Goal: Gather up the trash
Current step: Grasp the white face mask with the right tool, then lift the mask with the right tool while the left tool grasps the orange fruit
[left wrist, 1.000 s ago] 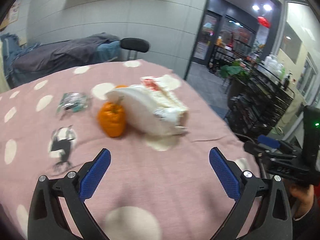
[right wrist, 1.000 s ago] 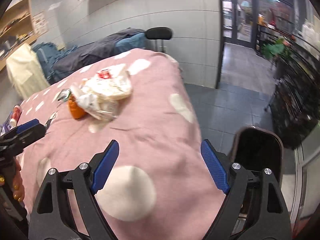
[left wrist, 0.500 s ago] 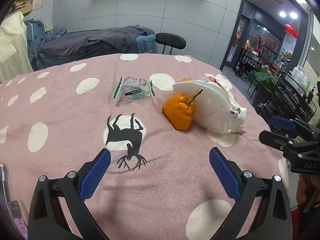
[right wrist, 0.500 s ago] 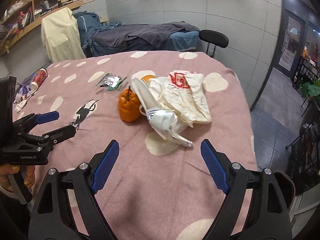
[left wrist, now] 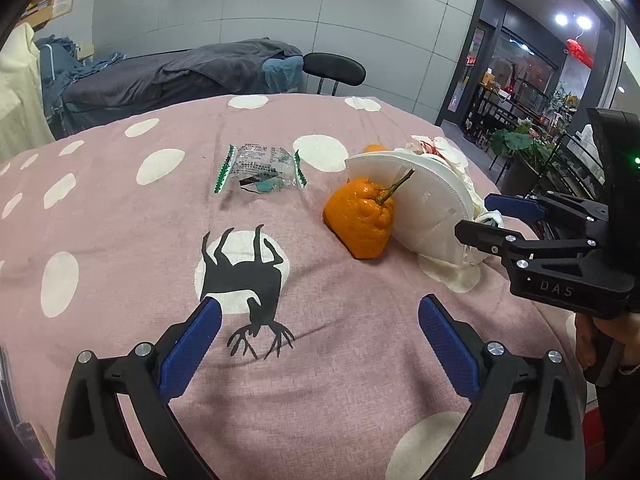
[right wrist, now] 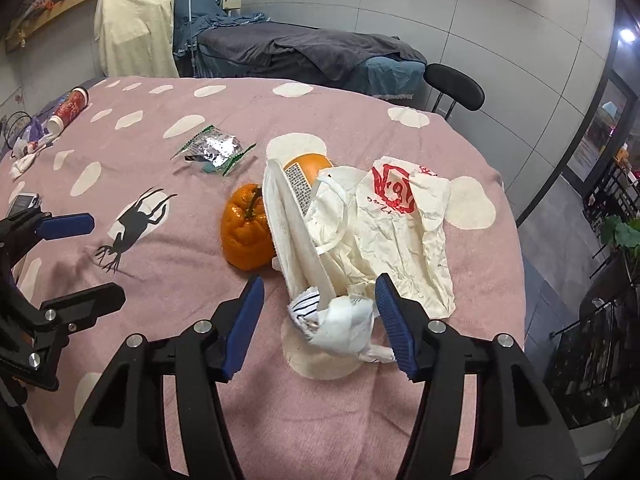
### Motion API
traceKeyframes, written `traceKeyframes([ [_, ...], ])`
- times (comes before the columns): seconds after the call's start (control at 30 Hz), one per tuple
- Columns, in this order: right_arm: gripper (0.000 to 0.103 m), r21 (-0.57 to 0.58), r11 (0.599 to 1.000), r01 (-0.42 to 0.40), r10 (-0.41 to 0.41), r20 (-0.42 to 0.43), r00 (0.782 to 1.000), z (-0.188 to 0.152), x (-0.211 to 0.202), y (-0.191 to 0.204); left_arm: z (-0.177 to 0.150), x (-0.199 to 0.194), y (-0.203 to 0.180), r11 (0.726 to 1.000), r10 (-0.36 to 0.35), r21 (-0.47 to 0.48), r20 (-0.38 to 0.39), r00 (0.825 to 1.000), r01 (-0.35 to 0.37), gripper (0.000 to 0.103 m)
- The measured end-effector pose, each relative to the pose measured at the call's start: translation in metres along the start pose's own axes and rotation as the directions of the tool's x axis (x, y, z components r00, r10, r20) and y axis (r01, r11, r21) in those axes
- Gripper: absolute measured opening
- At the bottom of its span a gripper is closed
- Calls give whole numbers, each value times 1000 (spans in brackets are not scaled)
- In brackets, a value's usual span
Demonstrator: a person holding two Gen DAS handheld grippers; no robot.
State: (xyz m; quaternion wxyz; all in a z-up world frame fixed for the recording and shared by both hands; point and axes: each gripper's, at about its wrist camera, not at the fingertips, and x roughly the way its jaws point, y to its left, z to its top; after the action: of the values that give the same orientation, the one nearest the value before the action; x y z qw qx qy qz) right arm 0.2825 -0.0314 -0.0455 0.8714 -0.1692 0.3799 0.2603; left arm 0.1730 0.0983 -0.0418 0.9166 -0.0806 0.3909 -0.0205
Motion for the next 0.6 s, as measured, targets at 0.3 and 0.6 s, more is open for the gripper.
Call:
traceKeyframes([
  [0.3, 58, 9, 1000, 14, -13, -75, 997, -21, 9, -7, 3, 4, -5, 1000, -16, 16, -9, 1000, 16, 97],
  [0.6, 58, 36, 996, -87, 91, -151, 984, -30, 16, 12, 13, 16, -7, 999, 8, 41, -13, 1000, -7, 97],
])
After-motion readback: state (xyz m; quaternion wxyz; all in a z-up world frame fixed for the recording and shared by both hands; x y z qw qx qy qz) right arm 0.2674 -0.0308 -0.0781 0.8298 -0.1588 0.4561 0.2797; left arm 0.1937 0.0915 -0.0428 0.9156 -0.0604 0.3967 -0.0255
